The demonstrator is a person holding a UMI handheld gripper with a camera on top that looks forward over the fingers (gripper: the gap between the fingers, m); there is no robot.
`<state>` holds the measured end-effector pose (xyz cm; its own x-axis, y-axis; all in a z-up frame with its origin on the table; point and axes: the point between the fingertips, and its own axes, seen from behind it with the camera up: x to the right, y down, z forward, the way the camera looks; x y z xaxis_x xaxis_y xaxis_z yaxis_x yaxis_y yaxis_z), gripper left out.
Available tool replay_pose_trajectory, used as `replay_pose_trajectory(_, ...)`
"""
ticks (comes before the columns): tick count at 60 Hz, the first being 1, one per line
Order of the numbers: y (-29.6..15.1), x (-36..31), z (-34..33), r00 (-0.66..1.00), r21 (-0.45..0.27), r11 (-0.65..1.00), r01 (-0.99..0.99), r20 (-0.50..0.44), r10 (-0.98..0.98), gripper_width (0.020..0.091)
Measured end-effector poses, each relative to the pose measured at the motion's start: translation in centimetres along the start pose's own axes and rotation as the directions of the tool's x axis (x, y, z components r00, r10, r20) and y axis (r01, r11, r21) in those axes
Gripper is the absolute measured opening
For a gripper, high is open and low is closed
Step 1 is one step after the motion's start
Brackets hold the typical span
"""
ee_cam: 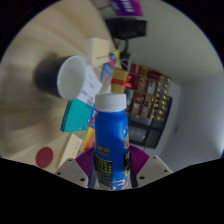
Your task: Pour water
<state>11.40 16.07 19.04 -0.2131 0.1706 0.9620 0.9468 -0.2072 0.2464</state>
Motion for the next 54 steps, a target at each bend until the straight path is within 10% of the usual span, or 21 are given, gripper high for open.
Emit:
replay_pose_trajectory(26,-2.7,-0.2,1.6,0.907,0.043,0.906,0.422,-0.022,-0.422,0.0493)
replay_pose_trajectory(40,0.6,4.1,2.0,0.972,0.030,0.973,-0.230,-0.037,0.231,0.0489)
replay_pose_trajectory(48,3.8,4.4,1.0,0.320,-0.003,0.321,-0.947,0.066,0.945,0.0487)
replay_pose_trajectory(54,6.6,2.0,-0.1,-0.236,-0.029,-0.235,-0.972,0.074,0.969,0.0489)
